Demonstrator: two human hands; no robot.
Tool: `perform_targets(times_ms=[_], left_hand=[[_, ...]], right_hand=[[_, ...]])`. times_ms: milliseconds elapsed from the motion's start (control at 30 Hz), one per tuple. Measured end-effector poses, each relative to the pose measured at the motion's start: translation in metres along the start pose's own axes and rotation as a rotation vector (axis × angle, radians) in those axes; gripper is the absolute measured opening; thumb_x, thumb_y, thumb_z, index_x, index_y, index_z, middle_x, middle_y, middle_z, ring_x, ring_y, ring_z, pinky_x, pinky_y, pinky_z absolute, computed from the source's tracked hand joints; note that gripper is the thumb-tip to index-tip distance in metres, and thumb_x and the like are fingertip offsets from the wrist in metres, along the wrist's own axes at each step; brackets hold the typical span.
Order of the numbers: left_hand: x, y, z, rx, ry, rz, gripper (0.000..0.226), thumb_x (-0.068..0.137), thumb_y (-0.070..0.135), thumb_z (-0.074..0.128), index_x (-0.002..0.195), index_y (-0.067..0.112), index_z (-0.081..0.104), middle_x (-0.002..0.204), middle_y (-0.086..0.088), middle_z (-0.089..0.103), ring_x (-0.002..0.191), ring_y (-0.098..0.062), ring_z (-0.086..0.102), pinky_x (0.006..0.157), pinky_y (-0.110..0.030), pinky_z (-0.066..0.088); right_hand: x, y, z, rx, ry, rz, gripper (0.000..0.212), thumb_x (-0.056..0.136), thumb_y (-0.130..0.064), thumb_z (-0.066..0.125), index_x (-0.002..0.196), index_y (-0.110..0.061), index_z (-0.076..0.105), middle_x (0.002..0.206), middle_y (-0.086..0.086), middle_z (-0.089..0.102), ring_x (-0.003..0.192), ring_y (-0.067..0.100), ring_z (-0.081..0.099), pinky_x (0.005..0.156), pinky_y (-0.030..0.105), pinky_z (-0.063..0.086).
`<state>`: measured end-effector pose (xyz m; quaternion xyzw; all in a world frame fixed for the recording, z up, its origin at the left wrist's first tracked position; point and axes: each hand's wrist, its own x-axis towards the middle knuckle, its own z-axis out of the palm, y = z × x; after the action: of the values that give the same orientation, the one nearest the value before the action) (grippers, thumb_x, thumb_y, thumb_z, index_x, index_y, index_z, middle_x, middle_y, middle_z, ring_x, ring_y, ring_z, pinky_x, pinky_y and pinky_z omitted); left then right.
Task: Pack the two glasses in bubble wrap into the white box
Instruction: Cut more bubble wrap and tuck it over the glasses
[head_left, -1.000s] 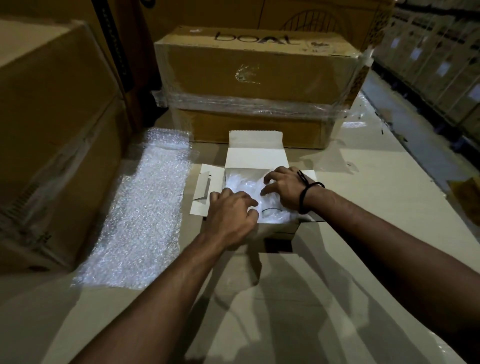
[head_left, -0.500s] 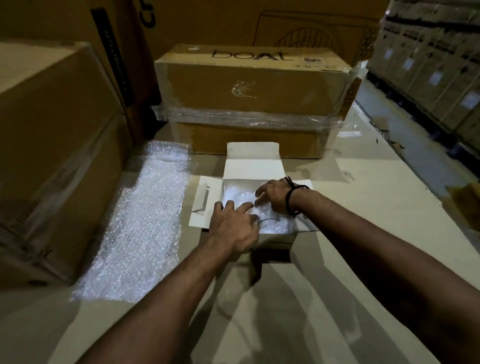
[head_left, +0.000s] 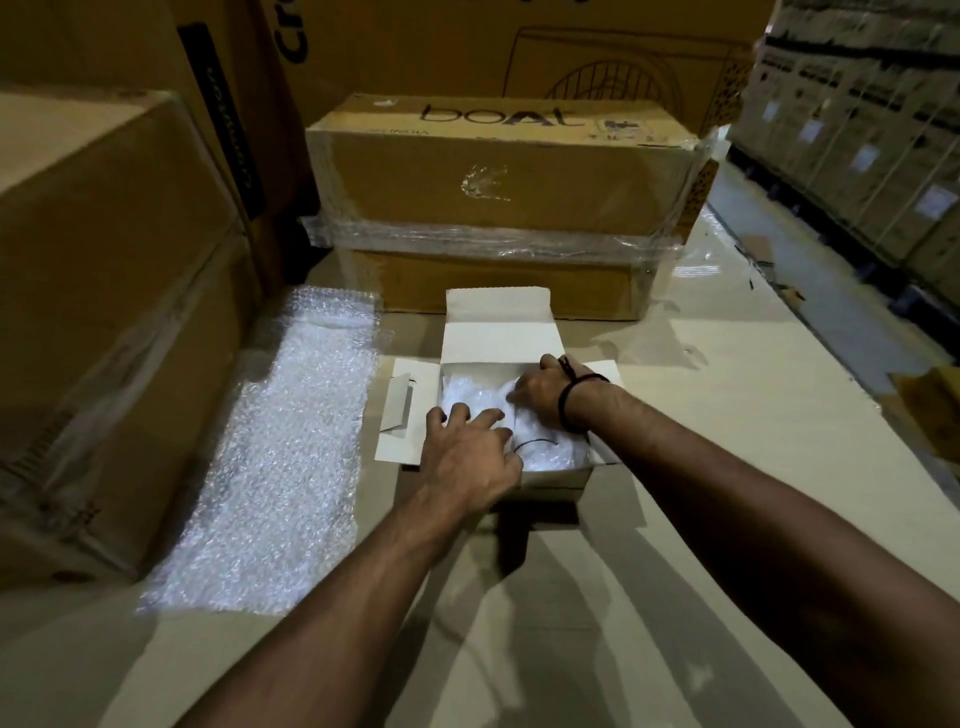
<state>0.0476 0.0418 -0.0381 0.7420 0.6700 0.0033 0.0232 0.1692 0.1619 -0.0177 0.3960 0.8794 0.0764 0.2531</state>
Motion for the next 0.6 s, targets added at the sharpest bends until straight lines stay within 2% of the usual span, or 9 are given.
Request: perform_targets(times_ms=[100,200,267,300,367,433,500,600], left_hand=[[0.004,-0.001,-0.002,-0.005,-0.065,-0.007,0.045,0.092,0.052,0.035,0.128,0.037,0.058,0.156,0.010,0.030,0.133,-0.029,0.032,0.107,-0.052,0.021],[0.003,-0.003,-0.003,0.014,-0.124,0.000,0.048,0.095,0.052,0.030,0.135,0.038,0.051,0.160,0.008,0.021,0.136,-0.030,0.029,0.110,-0.053,0.018],[0.001,-0.003,-0.003,0.008,-0.114,0.006,0.049,0.096,0.052,0.028,0.137,0.036,0.051,0.159,0.006,0.023,0.136,-0.029,0.029,0.110,-0.053,0.018],[0.001,-0.003,-0.002,-0.007,-0.086,0.006,0.049,0.095,0.051,0.030,0.134,0.035,0.053,0.157,0.005,0.029,0.134,-0.028,0.032,0.109,-0.051,0.020],[-0.001,-0.002,-0.001,-0.059,0.045,-0.002,0.045,0.091,0.050,0.037,0.124,0.031,0.061,0.142,0.003,0.048,0.124,-0.023,0.041,0.102,-0.044,0.025],[-0.004,-0.003,0.001,-0.094,0.177,0.028,0.036,0.088,0.047,0.041,0.104,0.028,0.067,0.117,0.008,0.062,0.108,-0.018,0.048,0.091,-0.039,0.028],[-0.006,-0.009,0.003,-0.130,0.148,0.096,0.036,0.091,0.045,0.038,0.083,0.024,0.067,0.095,0.009,0.066,0.097,-0.017,0.047,0.085,-0.039,0.028],[-0.008,-0.019,-0.003,-0.180,-0.029,0.129,0.051,0.096,0.049,0.030,0.069,0.020,0.063,0.078,0.002,0.063,0.094,-0.018,0.045,0.089,-0.042,0.027]], right_hand=[[0.007,0.000,-0.005,0.018,-0.043,0.005,0.048,0.094,-0.021,0.042,0.137,-0.042,0.040,0.144,-0.003,0.043,0.128,0.027,0.038,0.099,0.038,0.037],[0.008,0.009,-0.015,0.295,0.018,0.075,0.052,0.089,-0.007,0.044,0.133,-0.036,0.051,0.138,0.001,0.052,0.125,0.023,0.047,0.100,0.033,0.042],[0.011,0.011,-0.017,0.376,0.088,0.104,0.049,0.087,-0.004,0.047,0.126,-0.033,0.058,0.134,0.002,0.056,0.123,0.021,0.051,0.100,0.033,0.044],[0.011,0.008,-0.017,0.372,0.068,0.096,0.048,0.088,-0.005,0.047,0.125,-0.034,0.058,0.135,0.002,0.055,0.122,0.021,0.052,0.099,0.033,0.045],[0.013,0.001,-0.011,0.333,-0.018,0.061,0.047,0.092,-0.009,0.045,0.130,-0.033,0.054,0.140,0.001,0.051,0.124,0.021,0.051,0.102,0.032,0.044],[0.014,-0.003,-0.009,0.328,-0.058,0.041,0.048,0.093,-0.008,0.043,0.136,-0.028,0.051,0.144,0.000,0.046,0.128,0.021,0.047,0.104,0.030,0.038],[0.012,-0.002,-0.013,0.330,-0.069,0.023,0.050,0.093,-0.005,0.041,0.138,-0.026,0.049,0.146,0.000,0.044,0.129,0.021,0.045,0.103,0.028,0.037],[0.007,0.004,-0.020,0.389,-0.081,0.021,0.051,0.092,-0.003,0.040,0.135,-0.028,0.053,0.142,0.000,0.048,0.124,0.022,0.050,0.098,0.027,0.040]])
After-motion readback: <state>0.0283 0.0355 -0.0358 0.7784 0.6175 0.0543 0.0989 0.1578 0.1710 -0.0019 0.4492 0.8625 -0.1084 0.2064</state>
